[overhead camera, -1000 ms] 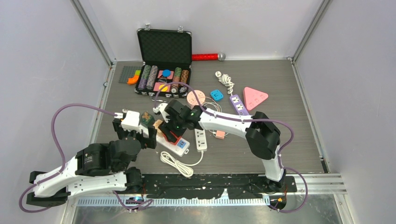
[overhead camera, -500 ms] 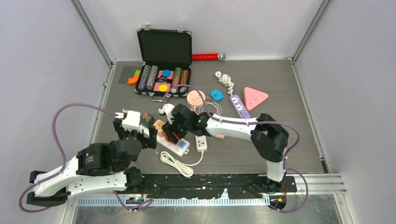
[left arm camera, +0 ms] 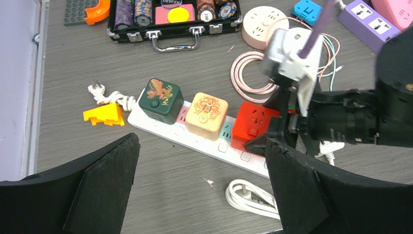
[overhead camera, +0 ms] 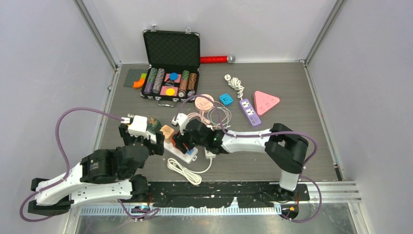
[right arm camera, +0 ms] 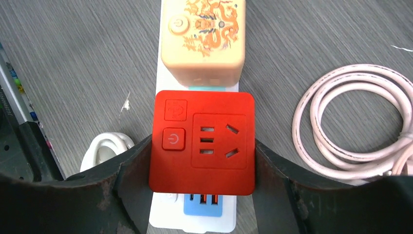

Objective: Insert the plug

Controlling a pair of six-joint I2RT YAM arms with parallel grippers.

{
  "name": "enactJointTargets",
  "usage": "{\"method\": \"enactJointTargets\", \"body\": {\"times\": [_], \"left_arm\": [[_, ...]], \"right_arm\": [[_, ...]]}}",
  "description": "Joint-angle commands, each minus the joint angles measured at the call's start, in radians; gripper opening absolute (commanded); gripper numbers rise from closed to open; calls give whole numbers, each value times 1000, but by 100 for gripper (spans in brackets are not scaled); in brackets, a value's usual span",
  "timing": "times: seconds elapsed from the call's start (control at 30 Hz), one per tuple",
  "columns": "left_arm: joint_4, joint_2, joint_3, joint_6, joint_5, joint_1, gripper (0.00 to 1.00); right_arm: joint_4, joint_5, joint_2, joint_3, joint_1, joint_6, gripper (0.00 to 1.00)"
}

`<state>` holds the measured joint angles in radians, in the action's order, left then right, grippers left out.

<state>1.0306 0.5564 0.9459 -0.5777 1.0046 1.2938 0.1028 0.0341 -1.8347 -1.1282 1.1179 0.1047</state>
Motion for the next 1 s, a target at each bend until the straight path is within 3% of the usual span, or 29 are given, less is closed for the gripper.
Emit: {"method": "enactJointTargets", "body": {"times": [0.0,0.2,0.3,0.47,0.7,0.83,0.87,0.9,0.93,0.97], "left_arm": [[-14,10,-1,-32,31,-7,99],[-14,11,1,-34,26,-6,99],[-12,13,3,-35,26,-6,99],[-9,13,9,-35,28,-6,99],[-7,11,12,-38,25,-5,99],[-13,15,8,-37,25,-6,99],[-13,16,9,-36,25,-6,99],[-15,18,9,-35,26,-6,99],[-19,21,10,-33,25,-6,99],[-21,23,11,-33,24,-6,99]], "right_arm": [[-133,43,-25,208,36,-5,5],[-37,66,-21,237,49,-48,5],[-84,76,-48,193,54,-61,5],[-305,41,-144,53,52,-50,6],[-276,-20,-179,105,53,16,5],[-289,35,-141,102,52,50,6],[-306,49,-125,95,52,51,15],[-312,72,-90,75,52,51,39],[-322,77,-68,63,48,49,55],[-324,71,-23,37,45,44,78]]}}
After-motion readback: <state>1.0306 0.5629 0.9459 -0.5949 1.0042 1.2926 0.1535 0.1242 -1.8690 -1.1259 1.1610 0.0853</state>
